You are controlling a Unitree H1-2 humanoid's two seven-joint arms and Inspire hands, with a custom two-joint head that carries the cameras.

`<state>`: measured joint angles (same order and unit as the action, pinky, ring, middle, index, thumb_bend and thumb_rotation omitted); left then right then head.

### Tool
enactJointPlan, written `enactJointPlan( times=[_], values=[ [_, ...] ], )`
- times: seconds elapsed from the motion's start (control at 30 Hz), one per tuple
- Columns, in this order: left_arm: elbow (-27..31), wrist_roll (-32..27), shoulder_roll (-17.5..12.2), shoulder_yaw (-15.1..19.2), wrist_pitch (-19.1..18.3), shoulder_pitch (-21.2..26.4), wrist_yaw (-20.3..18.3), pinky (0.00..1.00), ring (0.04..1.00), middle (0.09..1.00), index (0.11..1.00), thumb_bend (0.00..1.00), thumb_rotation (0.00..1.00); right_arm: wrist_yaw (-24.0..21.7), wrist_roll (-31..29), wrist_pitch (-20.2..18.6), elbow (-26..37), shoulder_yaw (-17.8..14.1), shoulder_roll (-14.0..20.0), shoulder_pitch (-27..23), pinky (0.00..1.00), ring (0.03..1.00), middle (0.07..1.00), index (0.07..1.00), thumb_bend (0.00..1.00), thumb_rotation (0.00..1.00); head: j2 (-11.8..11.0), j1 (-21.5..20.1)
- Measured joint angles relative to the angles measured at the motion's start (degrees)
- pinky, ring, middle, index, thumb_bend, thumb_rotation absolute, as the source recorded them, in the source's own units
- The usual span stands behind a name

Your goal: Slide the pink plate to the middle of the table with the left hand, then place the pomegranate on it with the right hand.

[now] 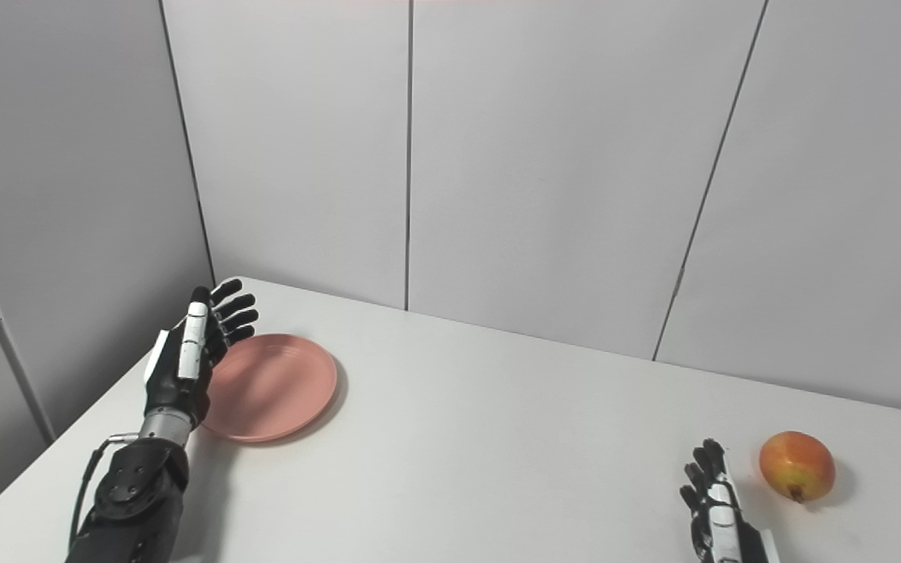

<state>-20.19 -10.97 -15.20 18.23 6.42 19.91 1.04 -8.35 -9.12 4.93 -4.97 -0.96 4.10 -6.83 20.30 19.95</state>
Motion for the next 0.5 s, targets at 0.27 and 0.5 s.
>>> enactJointPlan(
  times=[0.27, 0.5],
  values=[
    [-3.0, 0.0, -2.8, 1.8, 2.1, 0.2, 0.5, 0.75, 0.776, 0.786, 0.789, 0.67, 1.0, 0.0, -0.1, -0.2, 0.1, 0.0, 0.1, 0.1, 1.0, 1.0, 1.0, 1.0, 0.32, 1.0, 0.2, 0.3],
    [-7.5, 0.1, -3.6, 2.6, 4.8, 0.2, 2.1, 0.76, 0.775, 0.782, 0.785, 0.69, 1.0, -0.1, -0.3, -0.5, 0.5, 0.0, 0.1, 0.3, 1.0, 1.0, 1.0, 1.0, 0.31, 1.0, 0.3, 0.4]
  ],
)
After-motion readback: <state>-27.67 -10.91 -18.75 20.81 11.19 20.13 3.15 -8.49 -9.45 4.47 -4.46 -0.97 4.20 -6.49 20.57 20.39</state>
